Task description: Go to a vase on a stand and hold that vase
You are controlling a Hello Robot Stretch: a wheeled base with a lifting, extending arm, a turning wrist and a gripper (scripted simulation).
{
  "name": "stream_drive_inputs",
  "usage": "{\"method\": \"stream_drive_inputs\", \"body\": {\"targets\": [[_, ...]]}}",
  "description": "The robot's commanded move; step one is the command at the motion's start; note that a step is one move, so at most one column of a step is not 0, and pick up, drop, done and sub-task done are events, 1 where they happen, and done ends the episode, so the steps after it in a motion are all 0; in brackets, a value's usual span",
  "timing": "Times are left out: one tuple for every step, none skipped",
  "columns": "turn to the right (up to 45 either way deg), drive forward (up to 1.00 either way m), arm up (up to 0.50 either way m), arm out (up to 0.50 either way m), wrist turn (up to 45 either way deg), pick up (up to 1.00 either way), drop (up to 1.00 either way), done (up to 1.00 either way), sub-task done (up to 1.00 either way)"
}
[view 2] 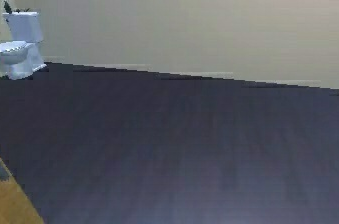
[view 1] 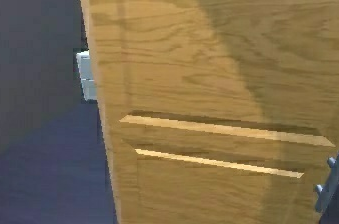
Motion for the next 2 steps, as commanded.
{"method": "stream_drive_inputs", "body": {"targets": [[0.0, 0.25, 0.00, 0.00, 0.0, 0.00, 0.00, 0.00, 0.00], [-45.0, 0.00, 0.00, 0.00, 0.0, 0.00, 0.00, 0.00, 0.00]]}}
